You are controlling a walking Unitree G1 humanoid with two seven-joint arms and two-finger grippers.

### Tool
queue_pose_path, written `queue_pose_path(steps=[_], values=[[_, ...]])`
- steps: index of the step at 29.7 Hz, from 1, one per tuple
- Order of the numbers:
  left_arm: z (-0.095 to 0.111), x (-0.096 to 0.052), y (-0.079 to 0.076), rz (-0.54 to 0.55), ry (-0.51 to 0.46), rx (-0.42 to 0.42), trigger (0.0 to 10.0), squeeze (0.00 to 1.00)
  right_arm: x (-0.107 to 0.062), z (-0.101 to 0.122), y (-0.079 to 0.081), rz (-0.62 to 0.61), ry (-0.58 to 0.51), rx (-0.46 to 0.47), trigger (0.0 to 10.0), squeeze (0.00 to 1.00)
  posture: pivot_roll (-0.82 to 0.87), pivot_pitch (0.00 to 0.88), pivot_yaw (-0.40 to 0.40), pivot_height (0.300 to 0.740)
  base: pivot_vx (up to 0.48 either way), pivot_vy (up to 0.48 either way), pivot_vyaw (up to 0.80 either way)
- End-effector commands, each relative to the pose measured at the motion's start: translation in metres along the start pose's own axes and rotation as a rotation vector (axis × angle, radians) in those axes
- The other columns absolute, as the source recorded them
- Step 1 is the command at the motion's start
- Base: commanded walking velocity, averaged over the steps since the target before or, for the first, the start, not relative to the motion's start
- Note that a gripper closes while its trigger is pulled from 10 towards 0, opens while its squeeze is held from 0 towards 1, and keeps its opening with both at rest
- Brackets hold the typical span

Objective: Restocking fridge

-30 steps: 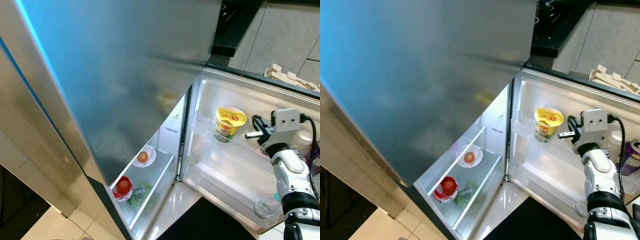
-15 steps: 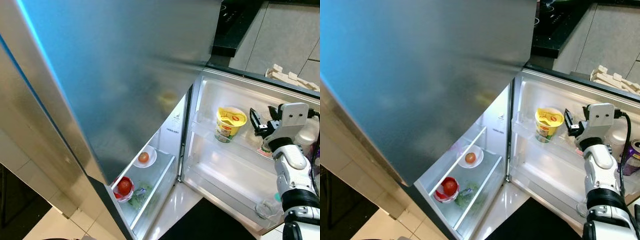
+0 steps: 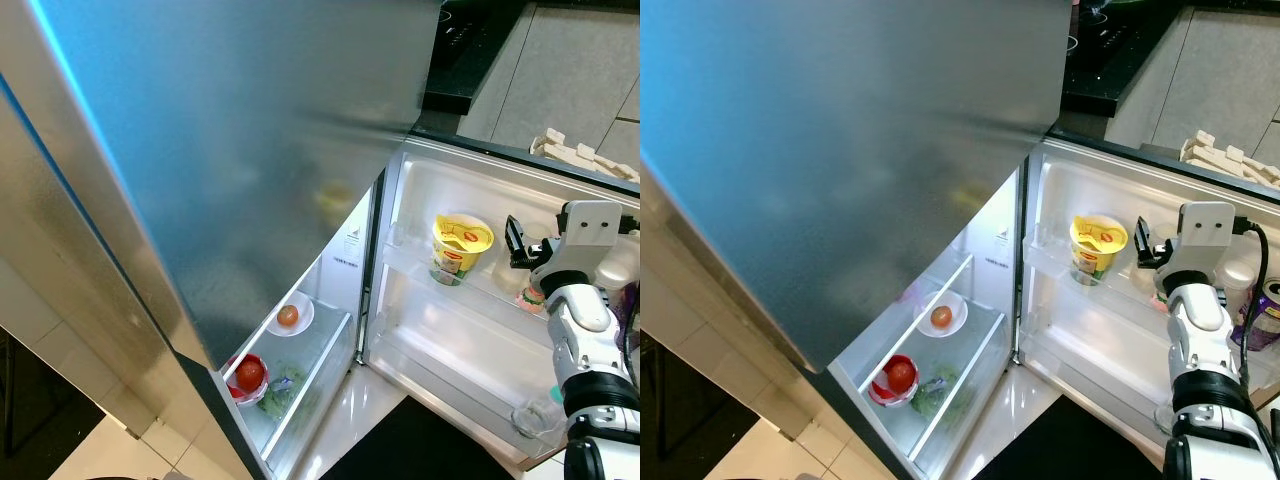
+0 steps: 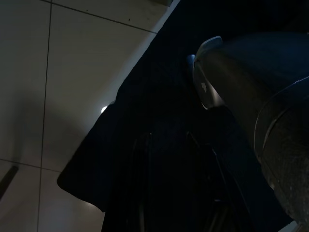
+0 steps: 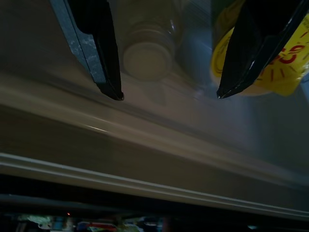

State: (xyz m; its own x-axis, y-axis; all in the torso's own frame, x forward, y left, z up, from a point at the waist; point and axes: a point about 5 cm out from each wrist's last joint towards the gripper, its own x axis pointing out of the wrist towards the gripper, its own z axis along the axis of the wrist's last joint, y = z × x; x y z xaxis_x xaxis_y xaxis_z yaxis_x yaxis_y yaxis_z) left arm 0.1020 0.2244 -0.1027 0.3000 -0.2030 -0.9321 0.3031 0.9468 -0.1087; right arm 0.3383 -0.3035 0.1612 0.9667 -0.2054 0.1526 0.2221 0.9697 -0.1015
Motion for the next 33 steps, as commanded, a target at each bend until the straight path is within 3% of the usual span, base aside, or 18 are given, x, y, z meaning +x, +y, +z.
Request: queue_pose_path(steps=[1,30,31,32,33], values=[[-0.008,-0.002,0.002,0.001,0.03,0.008,10.0,0.0,0.001,-0.002,0.0,-0.013,0.023,0.015,10.0,0.0,0.05,0.034,0.079,0.74,0.0,0.0,0.0],[-0.016,-0.006,0.007,0.009,0.044,0.013,10.0,0.0,0.008,-0.013,0.002,-0.054,0.15,0.053,10.0,0.0,0.07,0.052,0.086,0.74,0.0,0.0,0.0],[-0.016,-0.007,0.008,0.009,0.044,0.013,10.0,0.0,0.008,-0.013,0.003,-0.051,0.147,0.053,5.2,0.0,0.08,0.053,0.089,0.74,0.0,0.0,0.0],[-0.016,-0.007,0.008,0.009,0.044,0.013,10.0,0.0,0.008,-0.013,0.003,-0.051,0.147,0.053,5.2,0.0,0.08,0.053,0.089,0.74,0.0,0.0,0.0],[-0.016,-0.007,0.008,0.01,0.044,0.013,10.0,0.0,0.008,-0.013,0.003,-0.047,0.143,0.052,1.0,0.0,0.08,0.052,0.088,0.74,0.0,0.0,0.0]])
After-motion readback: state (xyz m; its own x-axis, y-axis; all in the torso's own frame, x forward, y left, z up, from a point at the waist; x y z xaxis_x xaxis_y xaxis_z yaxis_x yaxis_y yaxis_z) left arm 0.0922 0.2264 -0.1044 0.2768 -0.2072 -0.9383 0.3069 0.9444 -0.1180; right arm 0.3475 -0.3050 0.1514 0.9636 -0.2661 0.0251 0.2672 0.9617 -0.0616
